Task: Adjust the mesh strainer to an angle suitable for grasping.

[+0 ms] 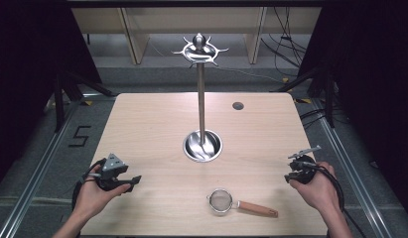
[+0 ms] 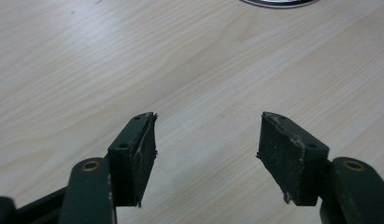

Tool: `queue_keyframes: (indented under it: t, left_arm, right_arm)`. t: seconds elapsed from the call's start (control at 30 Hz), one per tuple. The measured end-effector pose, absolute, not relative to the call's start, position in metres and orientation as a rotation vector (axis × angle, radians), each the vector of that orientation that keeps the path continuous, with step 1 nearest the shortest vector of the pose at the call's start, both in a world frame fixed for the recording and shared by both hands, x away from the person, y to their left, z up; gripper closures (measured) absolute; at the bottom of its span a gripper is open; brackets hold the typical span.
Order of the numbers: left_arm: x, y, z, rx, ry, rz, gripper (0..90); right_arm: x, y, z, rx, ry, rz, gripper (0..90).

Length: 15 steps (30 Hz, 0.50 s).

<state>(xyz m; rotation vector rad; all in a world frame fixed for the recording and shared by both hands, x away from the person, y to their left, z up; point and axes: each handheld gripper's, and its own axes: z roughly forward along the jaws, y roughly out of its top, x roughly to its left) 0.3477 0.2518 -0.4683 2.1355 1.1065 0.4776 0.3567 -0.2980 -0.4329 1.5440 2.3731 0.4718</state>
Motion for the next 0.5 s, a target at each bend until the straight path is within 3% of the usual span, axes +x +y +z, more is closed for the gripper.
queue_keyframes:
  t: [0.13,0.5]
  left_arm:
    - [0.35,0.256,-0.474,2.153,1.122,0.463,36.6]
    - [0.358,0.262,-0.479,2.179,1.134,0.46,37.3]
  right_arm:
    - [0.348,-0.289,-0.428,1.682,2.384,0.468,90.0]
    - [0.326,-0.267,-0.43,1.783,2.535,0.376,90.0]
